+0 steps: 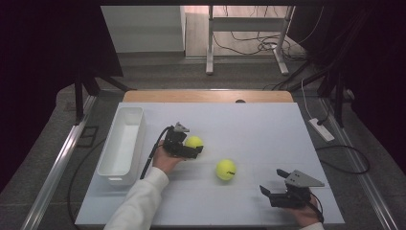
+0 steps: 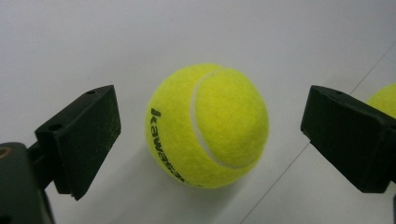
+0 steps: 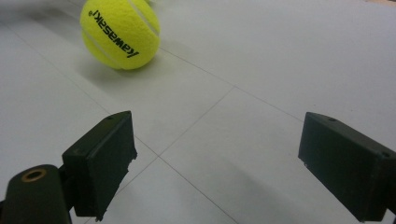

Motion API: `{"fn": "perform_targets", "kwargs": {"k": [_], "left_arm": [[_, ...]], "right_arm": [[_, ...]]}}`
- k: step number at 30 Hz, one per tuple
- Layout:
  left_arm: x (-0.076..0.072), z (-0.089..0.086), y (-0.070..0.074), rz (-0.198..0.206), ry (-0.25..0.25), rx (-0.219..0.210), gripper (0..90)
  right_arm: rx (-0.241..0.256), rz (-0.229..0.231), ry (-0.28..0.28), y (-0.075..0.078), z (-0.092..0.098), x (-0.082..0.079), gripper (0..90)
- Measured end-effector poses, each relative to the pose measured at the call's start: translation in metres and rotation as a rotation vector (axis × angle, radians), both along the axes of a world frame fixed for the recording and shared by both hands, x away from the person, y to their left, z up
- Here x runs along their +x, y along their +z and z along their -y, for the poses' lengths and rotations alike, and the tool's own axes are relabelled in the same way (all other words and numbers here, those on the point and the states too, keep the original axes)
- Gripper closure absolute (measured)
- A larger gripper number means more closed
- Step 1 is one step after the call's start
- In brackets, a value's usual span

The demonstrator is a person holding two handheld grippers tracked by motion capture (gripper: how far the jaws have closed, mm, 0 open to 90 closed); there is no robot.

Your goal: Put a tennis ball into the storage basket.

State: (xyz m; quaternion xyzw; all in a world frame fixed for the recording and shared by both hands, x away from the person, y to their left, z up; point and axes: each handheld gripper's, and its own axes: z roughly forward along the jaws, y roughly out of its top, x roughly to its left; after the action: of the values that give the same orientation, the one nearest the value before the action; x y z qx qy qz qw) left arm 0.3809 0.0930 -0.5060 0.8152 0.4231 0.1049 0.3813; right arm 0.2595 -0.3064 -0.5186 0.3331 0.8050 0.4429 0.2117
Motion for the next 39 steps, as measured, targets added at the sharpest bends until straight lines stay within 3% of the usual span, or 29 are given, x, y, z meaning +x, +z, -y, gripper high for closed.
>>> {"fn": "perform_targets", "kwargs": {"k": [13,18,21,24,30,39], "left_arm": [[0.008,0.003,-0.008,-0.049,-0.02,0.006,8.7],[0.01,0.002,-0.01,-0.067,-0.029,0.002,16.2],[0.01,0.001,-0.01,-0.068,-0.035,0.006,25.2],[0.011,-0.001,-0.009,-0.088,-0.04,0.005,26.4],[0.01,-0.002,-0.007,-0.077,-0.046,0.018,26.9],[0.003,-0.006,0.004,-0.039,-0.044,-0.014,26.9]], "right_arm": [[-0.001,0.0,-0.001,0.0,0.0,0.0,10.5],[0.002,0.0,-0.001,0.0,0.001,0.0,10.5],[0.002,0.001,0.0,0.0,0.0,0.0,10.5],[0.001,0.001,-0.001,0.0,0.0,0.0,10.5],[0.002,0.002,-0.003,0.0,0.001,0.0,10.5],[0.002,0.006,-0.004,0.0,0.001,-0.001,10.5]]}}
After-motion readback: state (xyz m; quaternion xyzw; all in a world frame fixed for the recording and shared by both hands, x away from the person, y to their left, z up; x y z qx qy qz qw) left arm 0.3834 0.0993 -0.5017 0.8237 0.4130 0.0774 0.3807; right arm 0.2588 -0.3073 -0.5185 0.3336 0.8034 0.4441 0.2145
